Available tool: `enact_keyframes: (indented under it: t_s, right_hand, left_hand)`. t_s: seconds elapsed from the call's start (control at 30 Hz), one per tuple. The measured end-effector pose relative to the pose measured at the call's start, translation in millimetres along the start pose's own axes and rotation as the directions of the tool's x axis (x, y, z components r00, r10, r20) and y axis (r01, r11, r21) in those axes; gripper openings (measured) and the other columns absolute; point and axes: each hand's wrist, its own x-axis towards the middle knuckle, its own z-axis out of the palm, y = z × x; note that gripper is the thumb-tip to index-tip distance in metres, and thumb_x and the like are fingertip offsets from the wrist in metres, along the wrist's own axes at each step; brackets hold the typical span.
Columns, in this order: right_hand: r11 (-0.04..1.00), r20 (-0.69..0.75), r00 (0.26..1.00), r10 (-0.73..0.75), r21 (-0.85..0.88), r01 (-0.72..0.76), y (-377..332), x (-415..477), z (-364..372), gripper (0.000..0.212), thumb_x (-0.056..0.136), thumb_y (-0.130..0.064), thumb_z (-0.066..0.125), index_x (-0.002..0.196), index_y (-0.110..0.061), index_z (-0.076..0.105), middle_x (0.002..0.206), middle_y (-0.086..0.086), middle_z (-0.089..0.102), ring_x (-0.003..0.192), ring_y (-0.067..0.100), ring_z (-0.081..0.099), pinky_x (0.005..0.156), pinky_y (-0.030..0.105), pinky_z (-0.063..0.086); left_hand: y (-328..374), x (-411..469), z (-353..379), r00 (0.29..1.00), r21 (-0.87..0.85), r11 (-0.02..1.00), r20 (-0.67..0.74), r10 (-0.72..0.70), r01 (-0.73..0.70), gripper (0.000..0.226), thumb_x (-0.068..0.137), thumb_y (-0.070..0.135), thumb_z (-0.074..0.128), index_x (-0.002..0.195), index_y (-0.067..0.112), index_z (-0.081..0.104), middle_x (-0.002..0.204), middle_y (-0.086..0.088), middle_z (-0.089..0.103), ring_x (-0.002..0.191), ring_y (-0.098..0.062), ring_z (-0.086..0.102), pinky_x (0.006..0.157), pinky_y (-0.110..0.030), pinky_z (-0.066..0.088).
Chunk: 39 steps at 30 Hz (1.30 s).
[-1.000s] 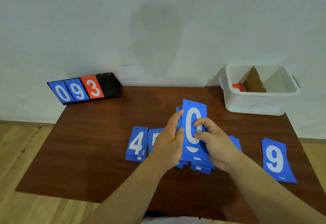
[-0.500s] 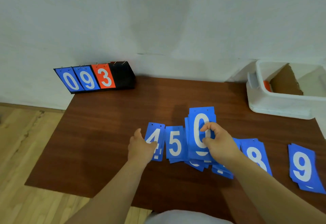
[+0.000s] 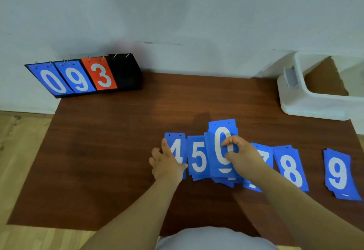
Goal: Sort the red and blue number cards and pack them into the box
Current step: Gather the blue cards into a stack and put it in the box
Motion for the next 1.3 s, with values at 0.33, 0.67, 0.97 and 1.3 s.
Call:
enact_keyframes:
  t_s: [0.33,0.67,0.97,1.3]
  right_hand:
    - [1.0,0.039,0.999,0.028,0.007,-0.029,-8.4,3.4,11.3,0.029,0.095,-0.004,0.056,0.097,-0.032,0.06,0.098,-0.001,0.064,0.081,0.031,0.07,0.066,0.045,0.059]
    - [0.992,0.027,0.998,0.061,0.114,-0.063,-12.1,-4.9,14.1,0.027,0.094,-0.006,0.058,0.097,-0.032,0.064,0.106,-0.005,0.06,0.084,0.023,0.067,0.06,0.036,0.057]
    - [0.738,0.165,0.984,-0.073,0.672,-0.058,-27.6,-33.3,6.3,0.033,0.088,0.009,0.048,0.087,-0.019,0.065,0.08,0.002,0.07,0.064,0.019,0.068,0.053,0.032,0.053]
    - [0.633,0.092,0.96,-0.264,0.768,0.1,-12.7,-46.9,-48.6,0.029,0.067,0.0,0.051,0.086,-0.02,0.063,0.092,0.013,0.06,0.081,0.035,0.055,0.066,0.041,0.046]
  left_hand:
    - [-14.0,-3.5,-6.0,0.989,-0.249,0.963,0.08,0.122,-0.099,0.111,0.082,0.031,0.084,0.155,0.054,0.004,0.131,0.007,0.04,0.097,-0.009,0.052,0.073,-0.028,0.057]
    - [-42.6,-11.1,-43.3,0.997,-0.728,0.683,0.0,-0.083,0.056,0.022,0.099,0.014,0.059,0.116,0.027,0.064,0.103,0.001,0.067,0.063,-0.009,0.063,0.051,-0.024,0.049]
    - [-4.9,-49.6,-80.8,0.966,-0.795,0.582,-0.021,0.257,-0.171,0.064,0.092,-0.003,0.043,0.136,0.043,0.052,0.108,0.009,0.07,0.086,-0.02,0.07,0.078,-0.04,0.06]
    - [74.0,-132.8,-72.7,0.873,-0.782,0.508,-0.091,0.478,-0.36,0.075,0.102,-0.002,0.038,0.143,0.059,0.023,0.103,0.047,0.057,0.08,0.005,0.06,0.082,-0.029,0.057]
